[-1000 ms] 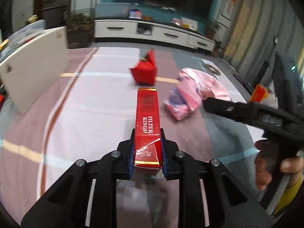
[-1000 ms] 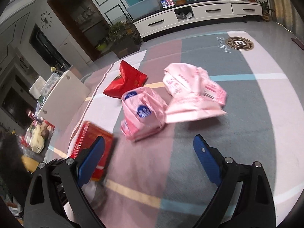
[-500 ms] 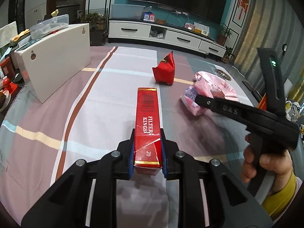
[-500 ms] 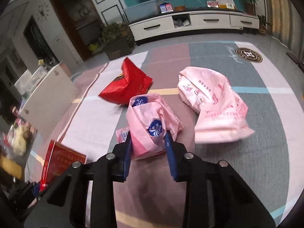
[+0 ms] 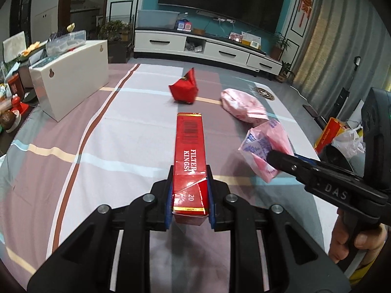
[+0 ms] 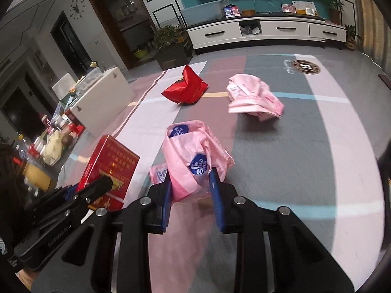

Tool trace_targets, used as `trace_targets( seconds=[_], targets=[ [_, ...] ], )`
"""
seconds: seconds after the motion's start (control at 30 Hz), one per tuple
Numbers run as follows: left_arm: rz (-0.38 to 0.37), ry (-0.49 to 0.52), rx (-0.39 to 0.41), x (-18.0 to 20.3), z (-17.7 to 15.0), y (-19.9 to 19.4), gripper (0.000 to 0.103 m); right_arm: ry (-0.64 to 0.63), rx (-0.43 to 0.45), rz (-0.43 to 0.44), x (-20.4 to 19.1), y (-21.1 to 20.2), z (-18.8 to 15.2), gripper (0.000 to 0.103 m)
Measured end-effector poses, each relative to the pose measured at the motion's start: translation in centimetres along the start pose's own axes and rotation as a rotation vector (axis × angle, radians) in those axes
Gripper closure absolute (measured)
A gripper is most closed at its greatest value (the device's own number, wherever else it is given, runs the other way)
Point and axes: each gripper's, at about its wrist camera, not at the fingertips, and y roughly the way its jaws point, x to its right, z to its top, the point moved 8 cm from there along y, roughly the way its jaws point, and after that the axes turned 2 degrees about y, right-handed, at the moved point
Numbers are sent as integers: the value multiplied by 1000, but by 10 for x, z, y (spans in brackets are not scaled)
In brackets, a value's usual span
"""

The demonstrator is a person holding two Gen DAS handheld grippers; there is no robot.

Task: Collect trash
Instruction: 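Carry the red box and pink tissue pack over the black bin and release both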

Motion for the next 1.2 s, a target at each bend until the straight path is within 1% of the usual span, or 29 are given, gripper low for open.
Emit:
trace_targets(
  seconds=[0.3,0.57,0.77,1.2],
  targets=[
    [-1,49,16,35,-14,-33,80,-65,26,-99,17,-48,-33,73],
    [-13,96,20,64,-22,-49,80,-47,58,-143,39,-85,-46,73],
    [-22,135,23,84,-25,-57,80,-10,73,-140,53,-105,-50,73],
    [-47,213,45,120,-18,-67,80,29,135,-160,75,-140,-50,73]
  ],
)
